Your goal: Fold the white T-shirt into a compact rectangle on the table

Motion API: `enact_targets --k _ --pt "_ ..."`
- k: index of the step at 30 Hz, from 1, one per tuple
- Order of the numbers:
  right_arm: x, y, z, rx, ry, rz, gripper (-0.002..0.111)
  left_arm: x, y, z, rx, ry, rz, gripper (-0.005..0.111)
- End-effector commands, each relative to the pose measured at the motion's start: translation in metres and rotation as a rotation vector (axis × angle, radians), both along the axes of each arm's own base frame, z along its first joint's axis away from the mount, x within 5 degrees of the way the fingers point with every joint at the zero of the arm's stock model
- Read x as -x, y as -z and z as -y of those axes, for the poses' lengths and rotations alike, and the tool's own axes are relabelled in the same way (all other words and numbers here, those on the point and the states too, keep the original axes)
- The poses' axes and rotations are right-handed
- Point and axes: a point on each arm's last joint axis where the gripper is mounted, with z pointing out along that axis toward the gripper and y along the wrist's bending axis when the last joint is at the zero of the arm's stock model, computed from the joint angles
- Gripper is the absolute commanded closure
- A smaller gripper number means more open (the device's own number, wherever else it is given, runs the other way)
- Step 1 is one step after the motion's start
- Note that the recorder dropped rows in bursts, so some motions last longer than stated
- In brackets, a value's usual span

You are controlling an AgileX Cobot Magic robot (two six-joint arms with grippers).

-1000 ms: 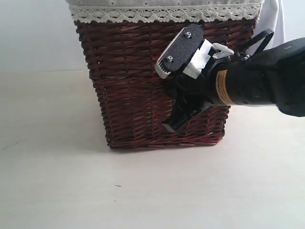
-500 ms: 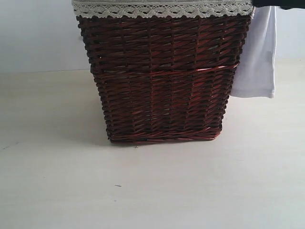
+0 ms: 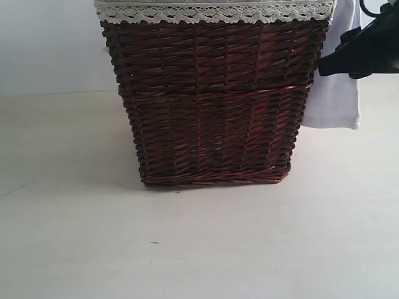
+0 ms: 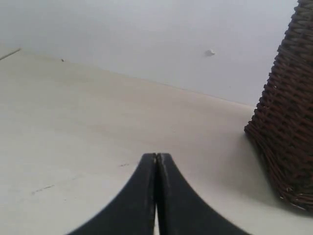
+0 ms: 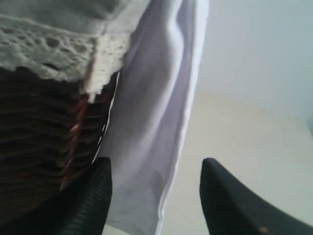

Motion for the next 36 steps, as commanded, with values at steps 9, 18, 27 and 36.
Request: enact_targets --k 9,18,27,36 --pt "-0.041 0.035 0.012 -0.117 -0.104 0.007 0.055 0.000 -0.001 0.000 0.010 -0.003 0.009 0.107" --pt "-0.049 0.050 0.006 -0.088 -0.168 -0.016 0.069 0.000 -0.001 0.000 0.010 -0.003 0.009 0.107" --pt "-0.042 0.022 0.008 -0.055 -0.194 0.073 0.108 0.000 -0.001 0.000 0.010 -0.003 0.009 0.107" --pt "-0.019 -0.101 0.021 -0.067 -0.106 0.411 0.108 0.000 -0.001 0.000 0.010 -0.003 0.009 0.107"
